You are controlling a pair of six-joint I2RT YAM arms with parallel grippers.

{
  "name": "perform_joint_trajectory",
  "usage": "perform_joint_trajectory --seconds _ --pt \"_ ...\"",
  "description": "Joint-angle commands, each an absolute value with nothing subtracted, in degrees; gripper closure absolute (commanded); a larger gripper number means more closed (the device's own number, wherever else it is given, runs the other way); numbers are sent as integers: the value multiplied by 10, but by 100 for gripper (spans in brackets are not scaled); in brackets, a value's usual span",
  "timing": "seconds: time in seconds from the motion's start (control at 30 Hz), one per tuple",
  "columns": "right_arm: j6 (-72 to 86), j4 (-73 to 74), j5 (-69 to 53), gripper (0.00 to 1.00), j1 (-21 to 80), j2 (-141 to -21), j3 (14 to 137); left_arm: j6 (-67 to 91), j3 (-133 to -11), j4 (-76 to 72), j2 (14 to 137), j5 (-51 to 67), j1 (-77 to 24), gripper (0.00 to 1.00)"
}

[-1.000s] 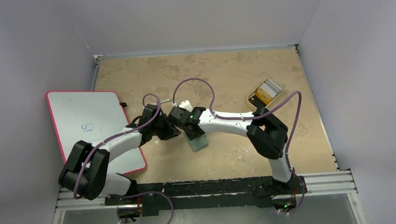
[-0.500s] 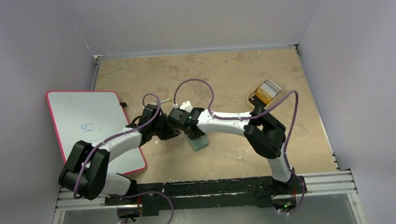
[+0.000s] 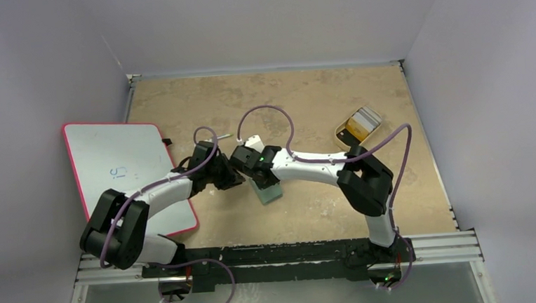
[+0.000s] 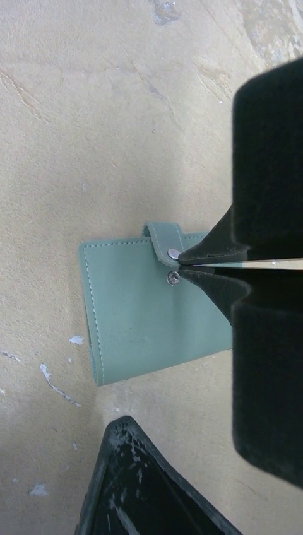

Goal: Put the credit cards into the card holder
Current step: Close the card holder at the center of the board.

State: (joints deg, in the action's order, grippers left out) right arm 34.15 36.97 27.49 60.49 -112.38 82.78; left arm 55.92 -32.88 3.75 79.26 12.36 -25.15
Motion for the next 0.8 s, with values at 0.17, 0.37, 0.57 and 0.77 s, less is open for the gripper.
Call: perform_joint_trajectory --seconds 0.17,0.37,0.57,0.77 --pt "338 290 252 100 603 -1027 769 547 -324 -11 797 158 -248 81" --pt "332 226 196 100 580 -997 719 547 -319 -24 813 168 -248 77" --pt "322 157 129 100 554 -971 669 546 -316 -27 830 173 -248 74" --pt "319 85 48 100 518 -945 618 542 -315 -26 843 174 -248 73"
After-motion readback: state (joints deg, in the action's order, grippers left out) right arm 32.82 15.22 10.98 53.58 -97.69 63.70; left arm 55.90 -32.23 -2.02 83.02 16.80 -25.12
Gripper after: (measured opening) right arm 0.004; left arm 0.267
